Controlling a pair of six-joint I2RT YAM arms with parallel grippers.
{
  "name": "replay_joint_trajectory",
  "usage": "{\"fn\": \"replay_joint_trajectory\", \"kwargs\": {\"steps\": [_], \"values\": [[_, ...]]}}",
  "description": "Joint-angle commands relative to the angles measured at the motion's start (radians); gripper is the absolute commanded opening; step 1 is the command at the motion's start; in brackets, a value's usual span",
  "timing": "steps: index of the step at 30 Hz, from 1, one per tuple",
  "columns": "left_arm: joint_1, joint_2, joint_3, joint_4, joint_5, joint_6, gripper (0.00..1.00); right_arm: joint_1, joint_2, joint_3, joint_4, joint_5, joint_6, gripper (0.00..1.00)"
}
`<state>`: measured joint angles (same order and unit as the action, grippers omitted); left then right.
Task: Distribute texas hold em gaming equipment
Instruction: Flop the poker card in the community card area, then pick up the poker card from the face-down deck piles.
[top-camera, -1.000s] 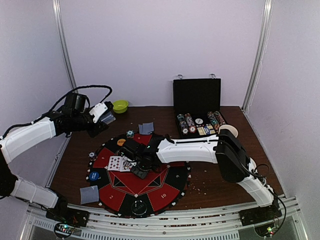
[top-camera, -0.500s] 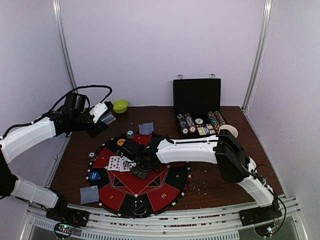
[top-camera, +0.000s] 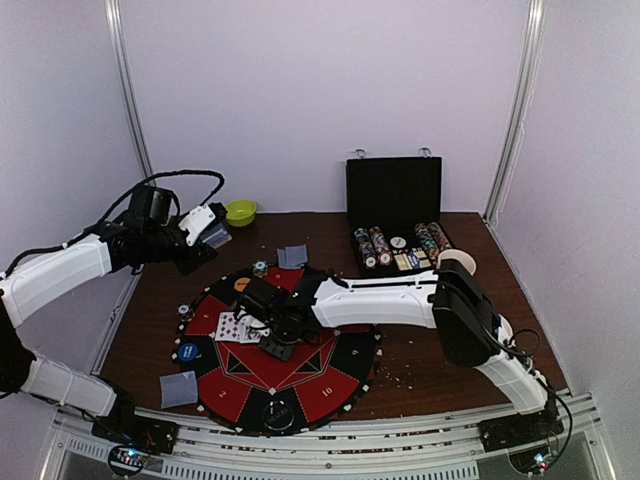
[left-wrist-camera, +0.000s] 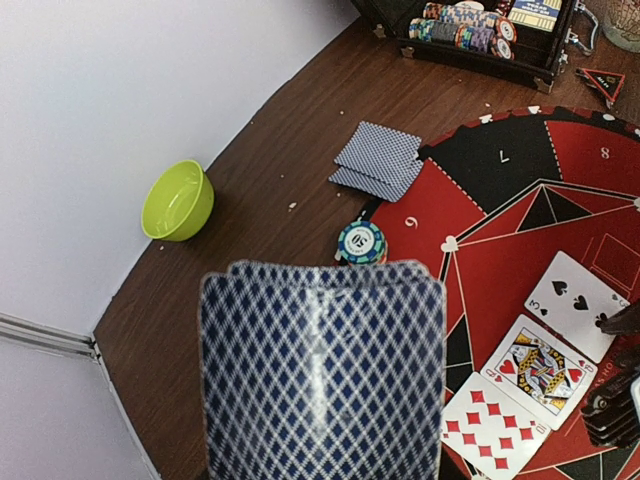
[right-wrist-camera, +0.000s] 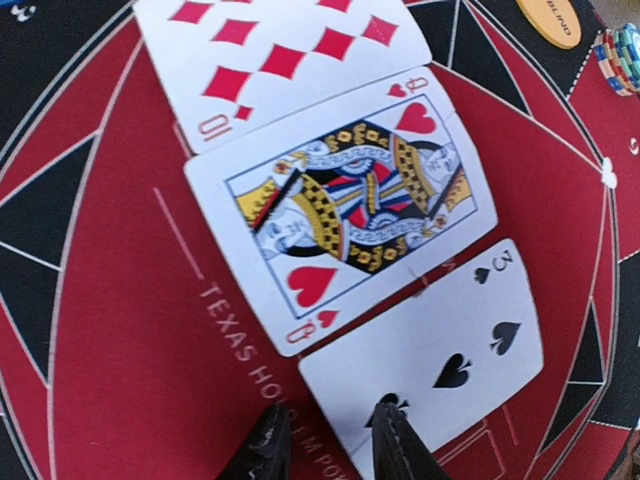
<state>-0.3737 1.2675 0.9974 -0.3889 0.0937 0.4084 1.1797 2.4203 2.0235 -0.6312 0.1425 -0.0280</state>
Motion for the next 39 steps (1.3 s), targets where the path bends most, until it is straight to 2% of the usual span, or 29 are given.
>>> {"fn": "replay_joint_trajectory", "kwargs": {"steps": [1, 5, 11, 16, 19, 21, 25, 28, 33, 35, 37, 39], "values": [[0.009, -0.022, 0.023, 0.053, 0.018, -0.006, 0.38, 0.032, -0.063, -0.038, -0.039, -0.188, -0.048, 0.37], [0.009, -0.02, 0.023, 0.053, 0.019, -0.005, 0.38, 0.008, -0.206, -0.153, 0.135, -0.303, -0.019, 0.39], [0.009, -0.018, 0.022, 0.051, 0.032, -0.003, 0.38, -0.144, -0.425, -0.453, 0.447, -0.391, 0.264, 0.4], [0.009, -0.02, 0.012, 0.043, 0.131, 0.023, 0.38, -0.258, -0.609, -0.691, 0.744, -0.448, 0.443, 0.43], [-0.003, -0.02, 0.009, 0.028, 0.242, 0.046, 0.37, -0.3, -0.636, -0.659, 0.745, -0.52, 0.471, 0.47], [-0.065, -0.017, 0.003, -0.002, 0.297, 0.09, 0.36, -0.315, -0.628, -0.612, 0.722, -0.587, 0.478, 0.53], [-0.175, -0.013, -0.028, -0.044, 0.298, 0.174, 0.37, -0.32, -0.614, -0.551, 0.711, -0.671, 0.473, 0.59], [-0.19, 0.006, -0.011, -0.044, 0.325, 0.167, 0.37, -0.313, -0.59, -0.507, 0.667, -0.692, 0.437, 0.67], [-0.208, 0.018, -0.017, -0.044, 0.354, 0.175, 0.37, -0.292, -0.546, -0.455, 0.638, -0.696, 0.411, 0.69], [-0.214, 0.021, -0.019, -0.044, 0.337, 0.178, 0.37, -0.281, -0.518, -0.42, 0.63, -0.719, 0.406, 0.79], [-0.215, 0.024, -0.015, -0.045, 0.321, 0.174, 0.37, -0.264, -0.485, -0.375, 0.591, -0.727, 0.373, 0.98], [-0.214, 0.024, -0.016, -0.044, 0.323, 0.172, 0.37, -0.25, -0.449, -0.326, 0.547, -0.723, 0.348, 1.0]]}}
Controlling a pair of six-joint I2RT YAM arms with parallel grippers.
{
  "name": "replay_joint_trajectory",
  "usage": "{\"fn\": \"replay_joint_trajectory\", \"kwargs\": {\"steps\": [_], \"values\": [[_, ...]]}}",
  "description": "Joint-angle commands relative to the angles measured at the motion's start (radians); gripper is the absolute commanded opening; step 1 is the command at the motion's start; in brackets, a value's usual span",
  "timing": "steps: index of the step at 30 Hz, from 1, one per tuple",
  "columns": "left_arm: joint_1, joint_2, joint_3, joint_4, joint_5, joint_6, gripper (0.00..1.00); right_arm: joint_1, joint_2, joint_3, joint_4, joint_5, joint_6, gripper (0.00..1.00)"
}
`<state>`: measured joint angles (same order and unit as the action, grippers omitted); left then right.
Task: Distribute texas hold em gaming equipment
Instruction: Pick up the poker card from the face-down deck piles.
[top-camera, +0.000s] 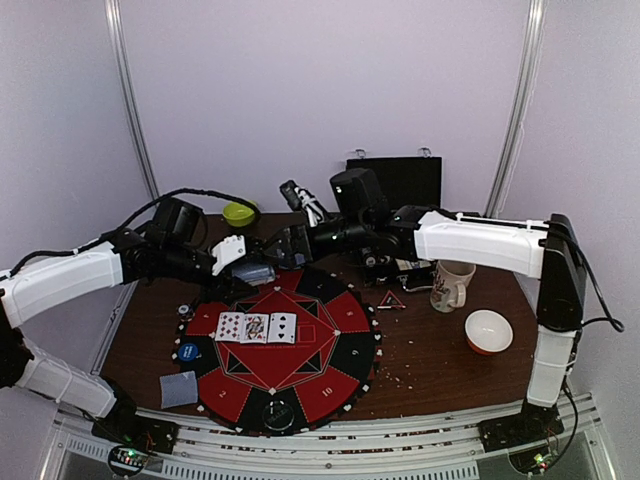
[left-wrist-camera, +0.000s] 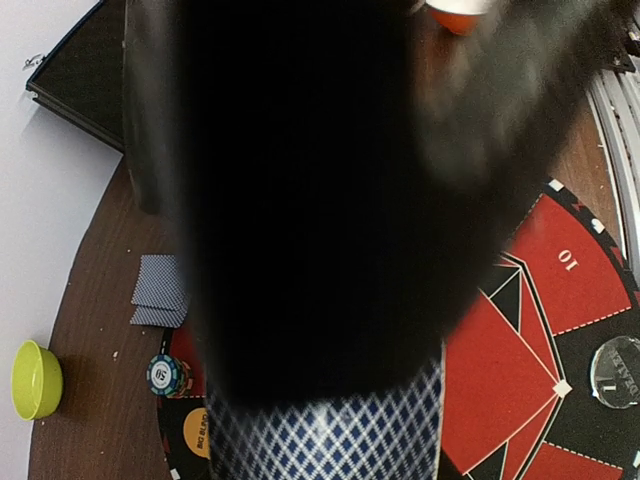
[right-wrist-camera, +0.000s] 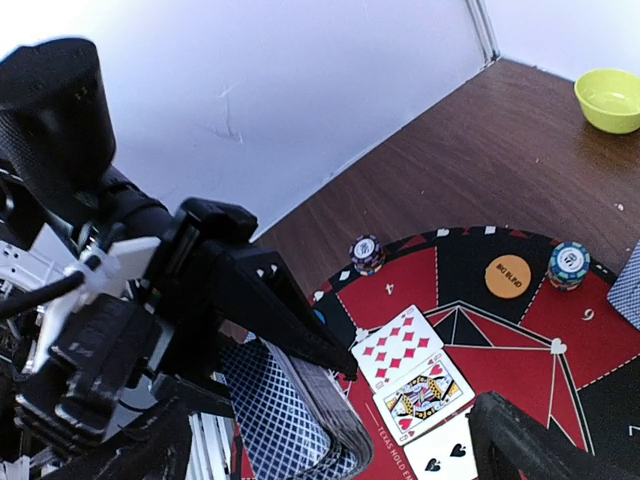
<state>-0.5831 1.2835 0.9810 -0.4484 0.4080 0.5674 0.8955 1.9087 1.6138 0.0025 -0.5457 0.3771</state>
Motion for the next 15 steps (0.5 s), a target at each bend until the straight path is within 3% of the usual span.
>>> {"fn": "replay_joint_trajectory", "kwargs": {"steps": [1, 6, 9, 15], "values": [[-0.005, 0.007, 0.002, 0.015, 0.012, 0.013, 0.37, 0.039, 0.077, 0.104, -0.104, -0.027, -0.065, 0.99], [-0.005, -0.004, -0.002, 0.017, 0.002, 0.014, 0.37, 0.044, 0.11, 0.124, -0.111, 0.014, -0.078, 0.96], [-0.005, -0.002, 0.0, 0.017, 0.009, 0.014, 0.37, 0.044, 0.133, 0.145, -0.127, 0.036, -0.078, 0.89], [-0.005, -0.011, 0.0, 0.017, -0.002, 0.018, 0.37, 0.044, 0.162, 0.178, -0.186, 0.056, -0.089, 0.55]]}}
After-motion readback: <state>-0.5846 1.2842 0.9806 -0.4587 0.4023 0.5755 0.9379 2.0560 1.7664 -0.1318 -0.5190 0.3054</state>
